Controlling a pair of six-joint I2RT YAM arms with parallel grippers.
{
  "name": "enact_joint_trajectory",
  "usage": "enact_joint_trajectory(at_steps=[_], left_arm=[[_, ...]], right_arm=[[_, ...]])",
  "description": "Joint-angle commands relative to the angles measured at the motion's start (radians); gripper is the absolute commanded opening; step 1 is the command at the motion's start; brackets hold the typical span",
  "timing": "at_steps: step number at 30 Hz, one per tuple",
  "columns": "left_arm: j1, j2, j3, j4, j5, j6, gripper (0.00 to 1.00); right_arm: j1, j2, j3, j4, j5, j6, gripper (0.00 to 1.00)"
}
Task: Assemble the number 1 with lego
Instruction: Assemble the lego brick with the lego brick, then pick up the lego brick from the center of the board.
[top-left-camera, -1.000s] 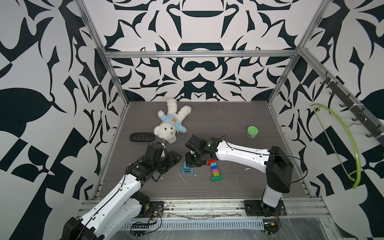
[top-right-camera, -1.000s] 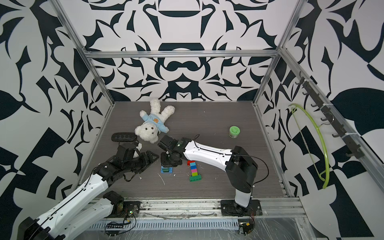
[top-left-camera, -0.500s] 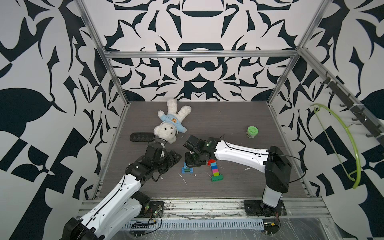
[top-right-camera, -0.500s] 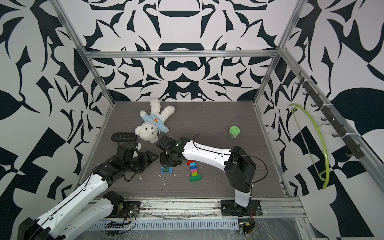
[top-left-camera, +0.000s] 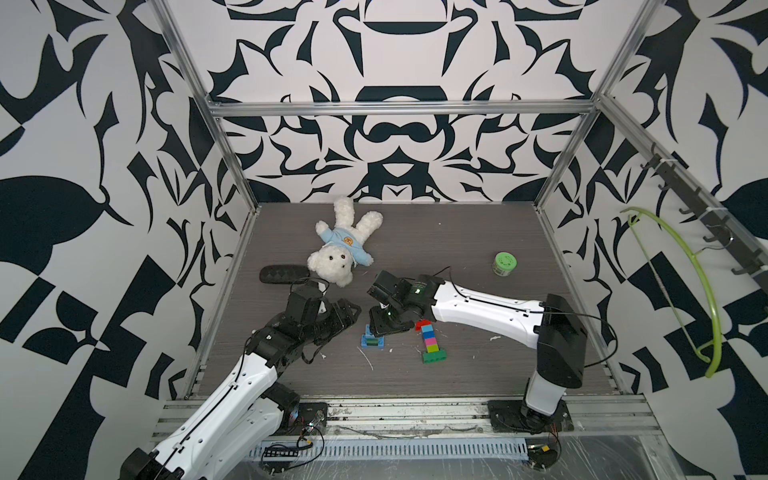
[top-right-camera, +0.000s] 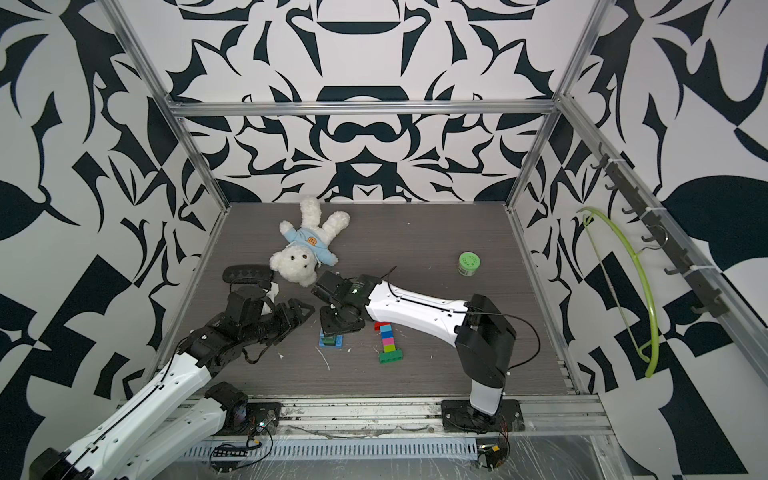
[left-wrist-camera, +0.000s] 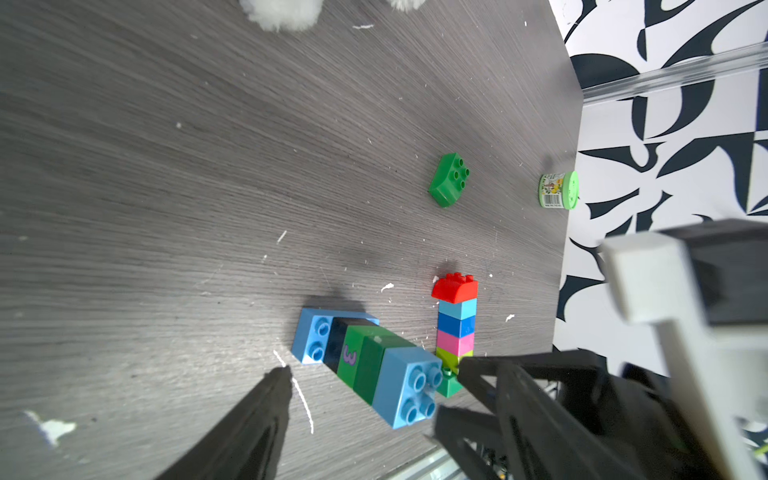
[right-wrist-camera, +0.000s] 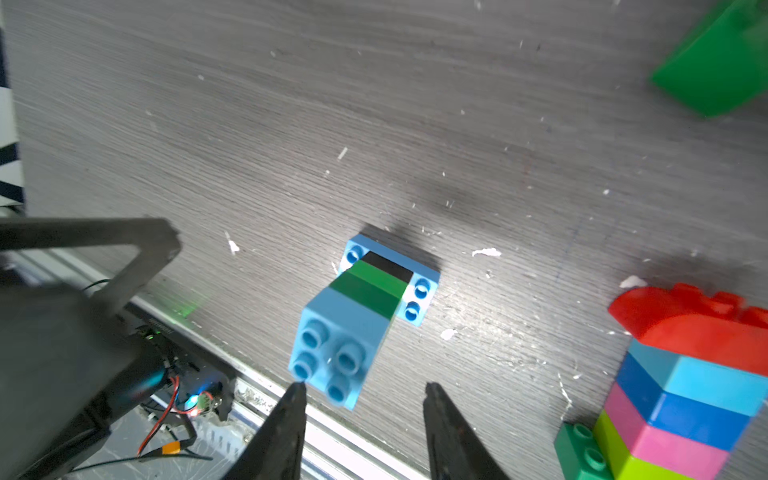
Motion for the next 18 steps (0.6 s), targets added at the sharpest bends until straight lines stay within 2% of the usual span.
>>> enact_joint_trajectory(at_steps=[1,9,18], left_arm=[[0.006,0.015,0.046,-0.02,-0.017,0.048,0.84],[0.005,0.078,0.081,-0.022,-0.022,0.073,0.84],[0.006,0.053,0.079,-0.047,-0.069,0.068,0.84]], right_arm=[[-0.017,-0.094,0.016,-0.018,0.065,-0.021,0.49],[-0.198,-0.109,-0.073,-0.072,0.203,0.036,0.51],[-0.356,0.048,-0.049,0.075,0.091,0.018,0.55]])
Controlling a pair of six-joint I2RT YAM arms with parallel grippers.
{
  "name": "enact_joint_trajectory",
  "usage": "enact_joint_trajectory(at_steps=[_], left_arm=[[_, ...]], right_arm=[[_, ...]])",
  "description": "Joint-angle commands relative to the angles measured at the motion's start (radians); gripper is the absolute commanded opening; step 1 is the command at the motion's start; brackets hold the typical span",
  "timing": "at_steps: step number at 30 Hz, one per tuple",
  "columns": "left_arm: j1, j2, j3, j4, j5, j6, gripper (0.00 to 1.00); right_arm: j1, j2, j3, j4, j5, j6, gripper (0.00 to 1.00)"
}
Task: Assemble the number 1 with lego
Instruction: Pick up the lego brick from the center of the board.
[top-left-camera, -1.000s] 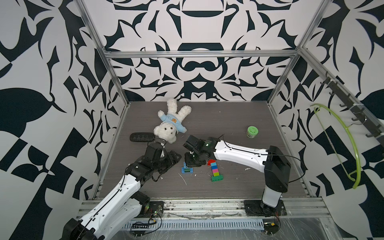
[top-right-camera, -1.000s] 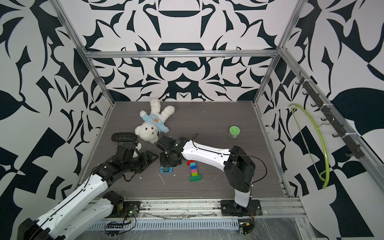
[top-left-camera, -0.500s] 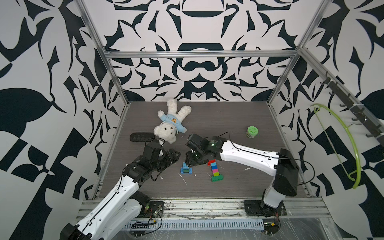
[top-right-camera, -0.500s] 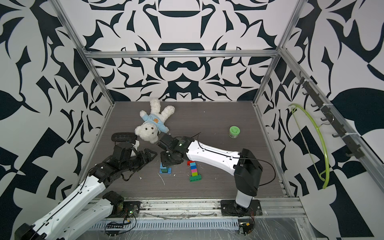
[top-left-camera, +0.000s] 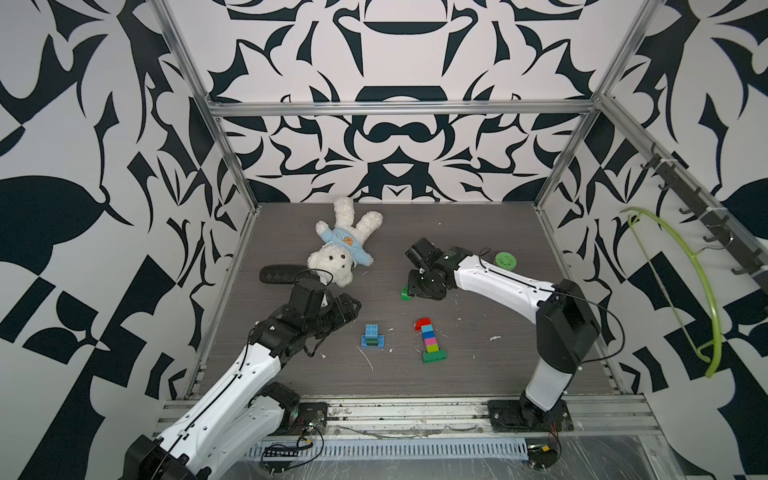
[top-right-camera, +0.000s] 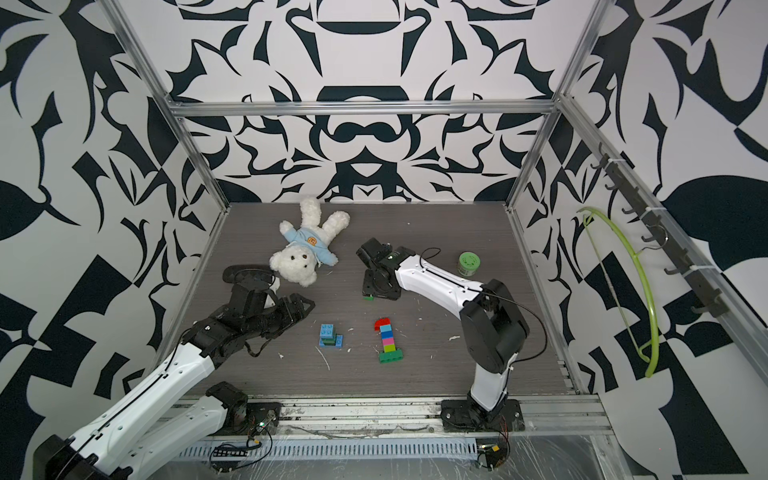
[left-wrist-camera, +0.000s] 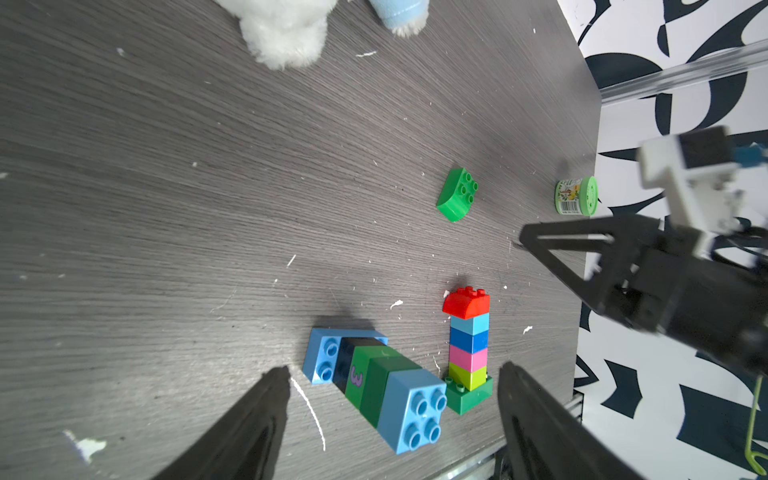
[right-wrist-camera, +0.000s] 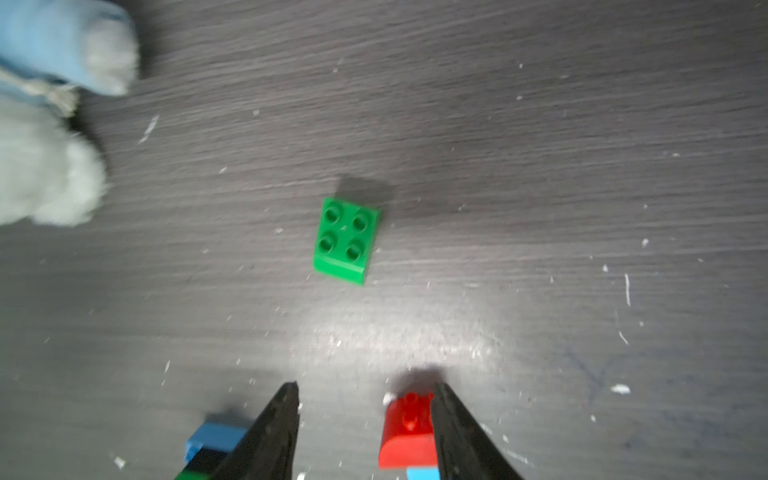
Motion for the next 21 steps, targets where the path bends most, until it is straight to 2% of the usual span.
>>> enact_joint_trajectory(at_steps=[1,9,21], left_arm=[[0.005,-0.017,0.023,-0.033,-0.026,0.014,0.84],[0.007,0.006,0.035,-0.034,-0.02,0.029,0.84],[0.016,0.044,0.049,-0.025,-0.009,0.041,0.84]], right_arm=[[-0.023,0.038,0.027,0.066,-0.053,0.004,0.55],[-0.037,0.135,0.032,0.165,-0.161,0.033,0.61],[-0.015,0.212,0.057,0.332,-0.303,0.051,0.61]])
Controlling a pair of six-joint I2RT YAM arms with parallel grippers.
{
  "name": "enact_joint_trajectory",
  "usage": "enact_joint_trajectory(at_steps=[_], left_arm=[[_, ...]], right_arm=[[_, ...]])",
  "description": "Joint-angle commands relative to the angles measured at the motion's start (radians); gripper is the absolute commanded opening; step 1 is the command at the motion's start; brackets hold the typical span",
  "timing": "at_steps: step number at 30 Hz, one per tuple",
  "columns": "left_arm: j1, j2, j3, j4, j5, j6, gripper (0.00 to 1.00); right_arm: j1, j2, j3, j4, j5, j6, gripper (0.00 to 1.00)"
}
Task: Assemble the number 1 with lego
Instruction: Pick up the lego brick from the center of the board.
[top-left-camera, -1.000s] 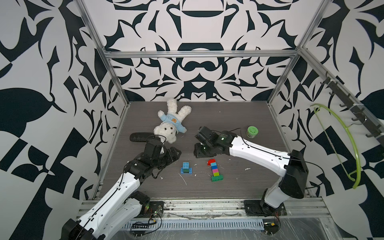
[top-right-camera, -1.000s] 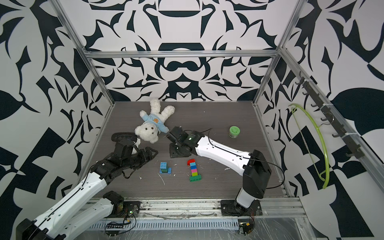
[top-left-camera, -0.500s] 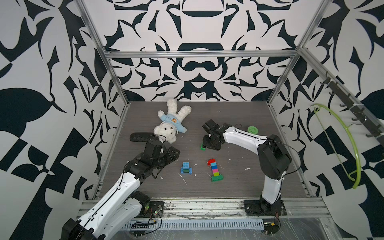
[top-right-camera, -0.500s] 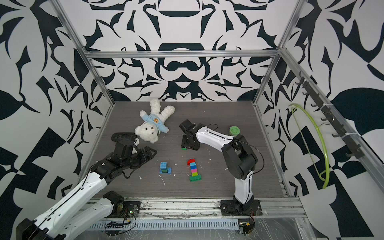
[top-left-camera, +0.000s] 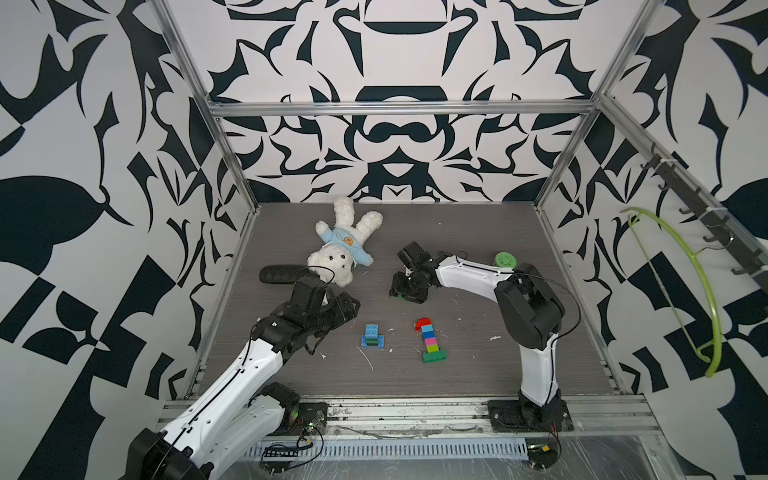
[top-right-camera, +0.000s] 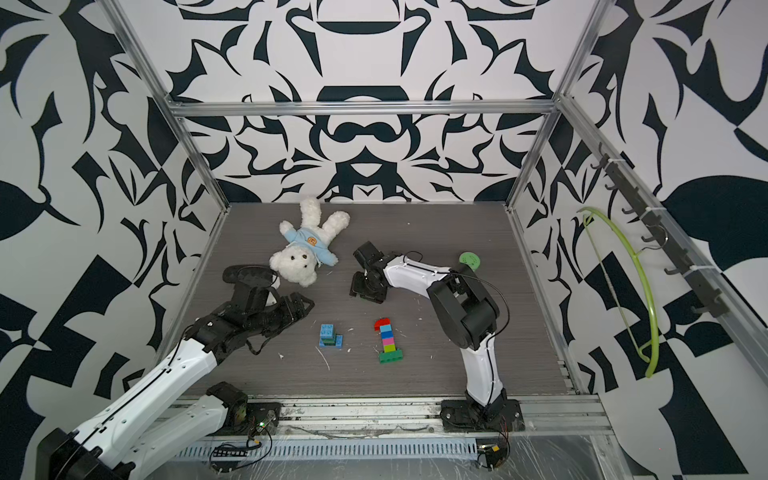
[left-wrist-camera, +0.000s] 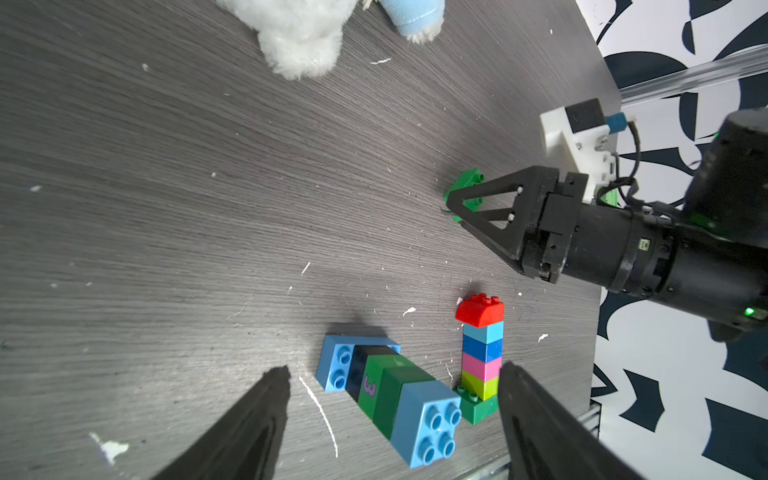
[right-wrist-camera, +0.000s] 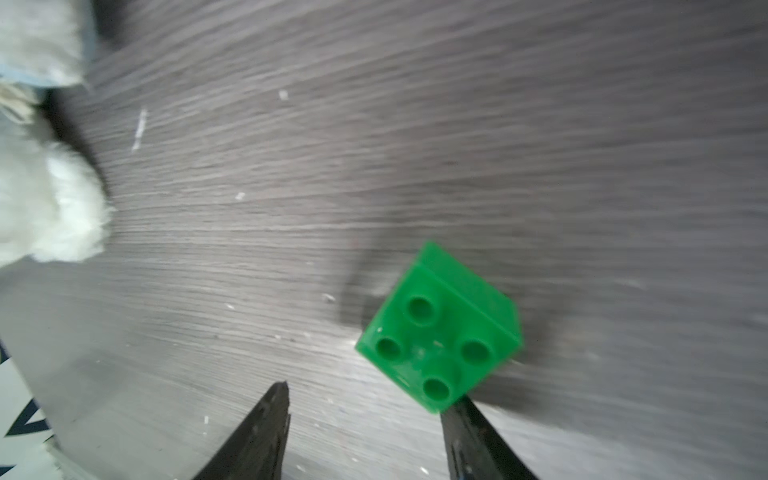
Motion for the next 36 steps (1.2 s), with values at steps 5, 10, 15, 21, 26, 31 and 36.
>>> enact_joint_trajectory(at_steps=[5,10,15,21,26,31,36], left_arm=[[0.011,0.004,0.032,-0.018,0.004,0.017,0.84],[0.017,-0.014,0.028,-0.022,-0.009,0.027,0.88],[0.021,-0.022,0.014,-0.006,-0.021,0.03,0.89],[0.025,-0.019,0.008,0.001,-0.054,0.027,0.91],[0.026,-0.025,0.007,0.014,-0.084,0.032,0.93],[0.032,-0.031,0.009,0.021,-0.103,0.054,0.96],[0.037,-0.039,0.012,0.025,-0.125,0.084,0.97]], right_arm=[[0.009,-0.008,0.037,0.161,-0.125,-0.012,0.61],[-0.001,-0.074,0.078,0.017,-0.13,-0.234,0.58],[-0.03,-0.129,0.165,-0.201,-0.004,-0.64,0.5],[-0.05,-0.194,0.094,-0.165,0.016,-1.205,0.51],[-0.057,-0.174,0.064,-0.17,0.01,-1.584,0.61],[-0.084,-0.066,0.166,-0.276,0.013,-1.778,0.61],[-0.094,-0.007,0.2,-0.29,0.026,-1.891,0.62]])
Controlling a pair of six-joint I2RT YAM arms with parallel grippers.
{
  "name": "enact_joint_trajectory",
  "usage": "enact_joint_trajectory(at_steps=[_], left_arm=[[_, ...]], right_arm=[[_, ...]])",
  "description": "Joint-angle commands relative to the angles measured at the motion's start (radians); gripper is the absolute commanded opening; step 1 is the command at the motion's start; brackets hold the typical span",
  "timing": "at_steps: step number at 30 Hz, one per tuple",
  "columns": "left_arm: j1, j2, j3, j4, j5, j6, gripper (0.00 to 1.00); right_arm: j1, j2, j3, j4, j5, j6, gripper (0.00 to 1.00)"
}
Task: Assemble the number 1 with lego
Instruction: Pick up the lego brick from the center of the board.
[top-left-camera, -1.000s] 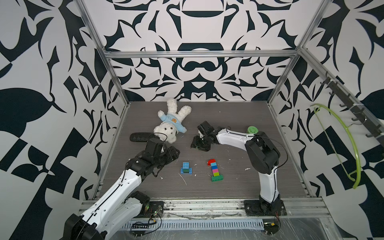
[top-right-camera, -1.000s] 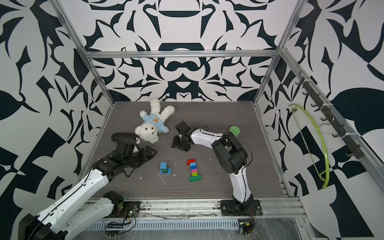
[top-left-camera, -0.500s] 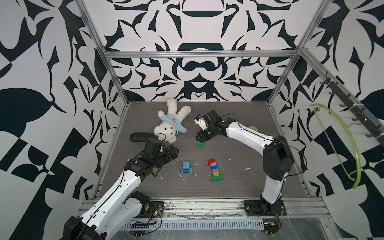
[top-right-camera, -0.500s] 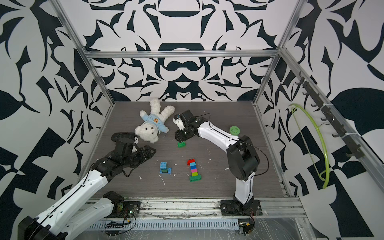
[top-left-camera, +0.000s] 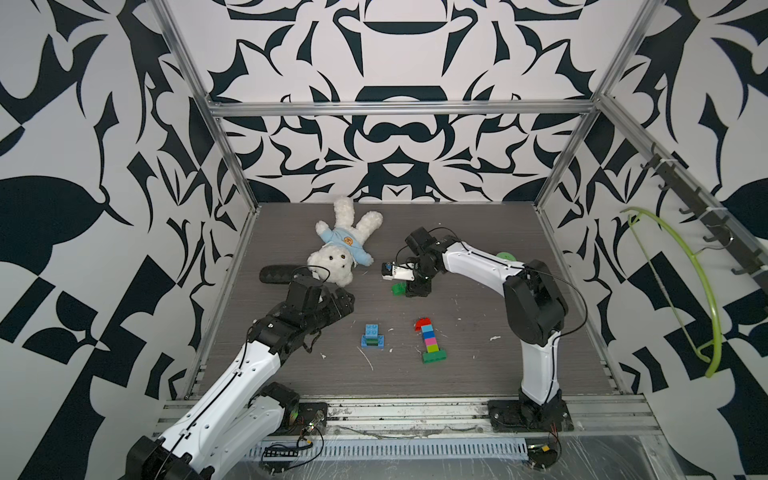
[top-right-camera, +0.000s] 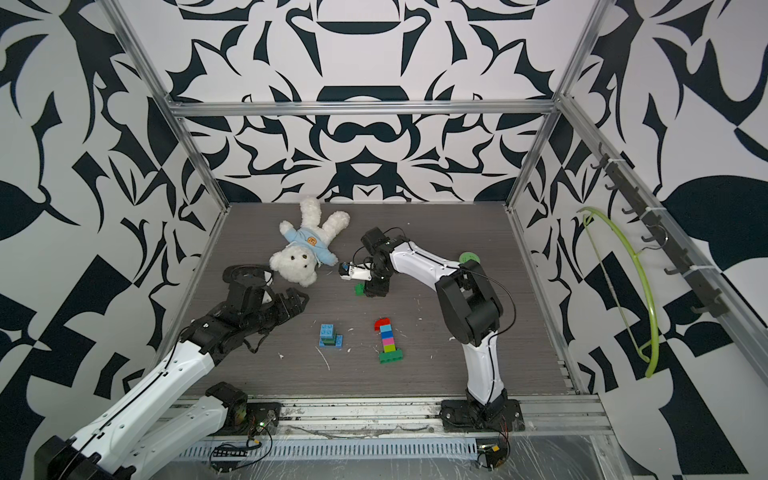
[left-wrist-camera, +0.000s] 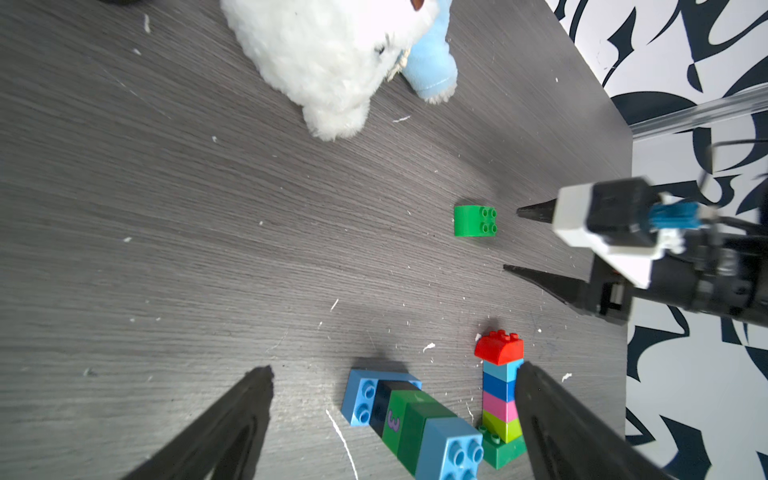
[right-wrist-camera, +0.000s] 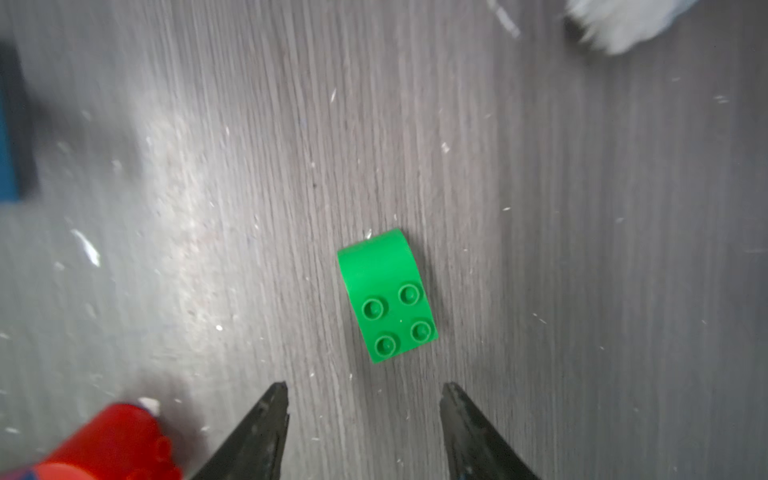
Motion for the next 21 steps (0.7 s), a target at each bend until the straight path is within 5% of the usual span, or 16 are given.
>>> enact_joint_trajectory(at_steps=[1,21], left_arm=[[0.008,-0.012,0.014,0.023,-0.027,0.039,0.97],[0.05,0.031,0.035,0.032,-0.011,0.094,0.99]], right_arm=[[-0.007,-0.006,0.06,-0.038,0.012,-0.144,0.62],[0.009,0.131,0.156,-0.051,-0.088,-0.141,0.5]])
